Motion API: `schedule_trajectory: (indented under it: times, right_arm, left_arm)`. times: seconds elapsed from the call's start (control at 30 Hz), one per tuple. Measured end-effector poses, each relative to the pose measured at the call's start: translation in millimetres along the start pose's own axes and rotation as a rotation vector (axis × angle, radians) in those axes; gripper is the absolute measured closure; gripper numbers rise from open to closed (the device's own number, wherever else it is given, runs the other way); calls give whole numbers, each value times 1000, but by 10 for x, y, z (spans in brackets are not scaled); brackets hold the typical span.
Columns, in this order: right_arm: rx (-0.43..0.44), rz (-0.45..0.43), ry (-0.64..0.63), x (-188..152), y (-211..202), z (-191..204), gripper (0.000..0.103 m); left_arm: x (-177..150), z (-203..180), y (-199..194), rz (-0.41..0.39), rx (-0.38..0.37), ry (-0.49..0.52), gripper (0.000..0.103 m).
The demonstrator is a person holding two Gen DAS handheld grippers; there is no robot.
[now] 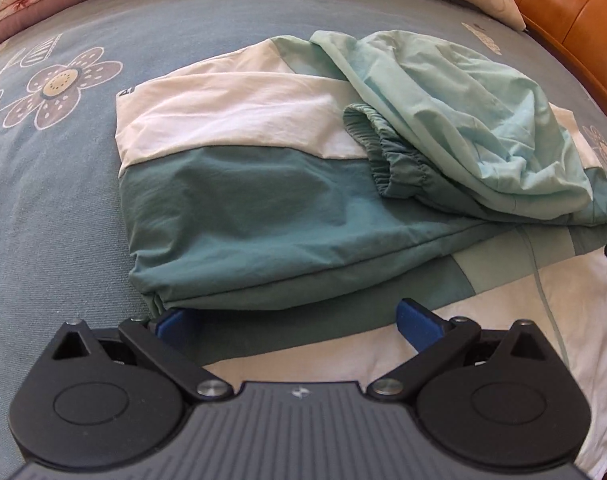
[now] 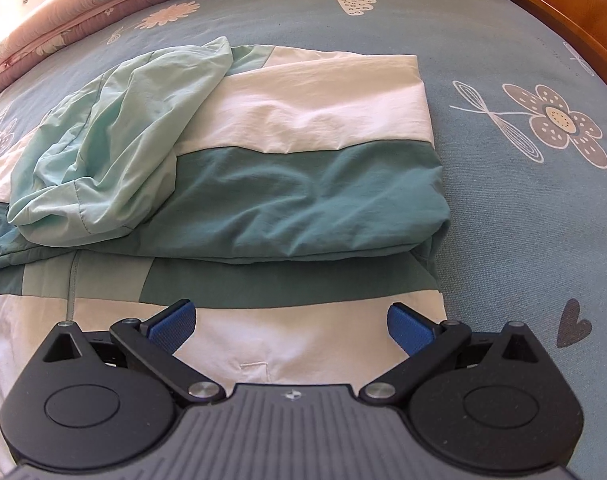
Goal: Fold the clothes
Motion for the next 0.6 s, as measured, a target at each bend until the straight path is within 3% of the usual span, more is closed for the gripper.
schedule_trajectory:
  times: [0.07,0.17,0.27,0.5,0.6]
  right_arm:
    - [1,14,17,-21,2,-42,0]
    - [15,25,9,-76,-36,-46,0]
    - [33,13,-39,-133,-131,31,0]
    - [42,-33,-386,-506,-236,441,0]
    - [35,-15,-486,-747,-247,483,0]
  left_arm:
    - [-65,-31,-16,18,29,44,1]
    - [-121,-56,-90,32,45,16,1]
    - [-151,-220,-204,37,19,56,1]
    - [-674,-797,-182,162,-10,377,1]
    - [-920,-896,-260,152,-10,412,1]
Point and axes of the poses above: each gripper's, at about its wrist camera, not at the fingertips, and y roughly the way its jaws point, z to its left, x to its top, the point moved 7 cm from there along y, roughly the way its jaws point, and after that the axes turned 15 degrees about -x, right-handed, at the moved point
